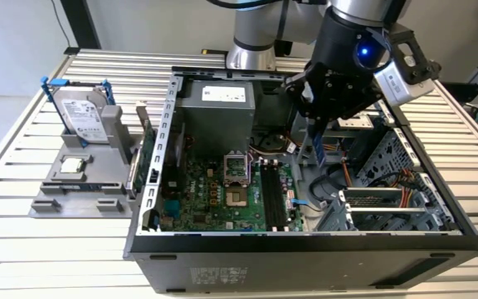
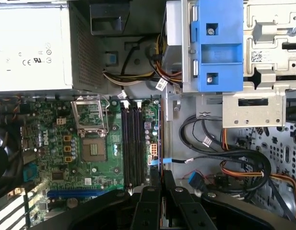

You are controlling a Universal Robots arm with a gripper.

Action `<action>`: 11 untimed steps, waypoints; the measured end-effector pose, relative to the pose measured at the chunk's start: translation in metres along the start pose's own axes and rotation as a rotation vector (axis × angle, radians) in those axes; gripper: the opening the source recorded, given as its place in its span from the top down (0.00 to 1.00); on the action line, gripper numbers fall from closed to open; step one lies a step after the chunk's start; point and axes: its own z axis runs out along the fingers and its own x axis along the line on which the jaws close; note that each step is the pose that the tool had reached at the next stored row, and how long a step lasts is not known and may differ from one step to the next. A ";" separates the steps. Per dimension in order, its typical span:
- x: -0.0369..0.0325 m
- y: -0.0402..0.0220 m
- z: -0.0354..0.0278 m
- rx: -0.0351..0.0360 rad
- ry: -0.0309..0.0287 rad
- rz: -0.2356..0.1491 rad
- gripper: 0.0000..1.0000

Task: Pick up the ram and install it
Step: 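Insert the ram into the slot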

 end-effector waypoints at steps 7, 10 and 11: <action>0.0000 0.0003 0.0125 0.0001 0.0000 -0.002 1.00; 0.0000 0.0004 0.0167 0.0000 -0.0019 -0.029 1.00; 0.0000 0.0004 0.0178 0.0000 -0.0022 -0.046 1.00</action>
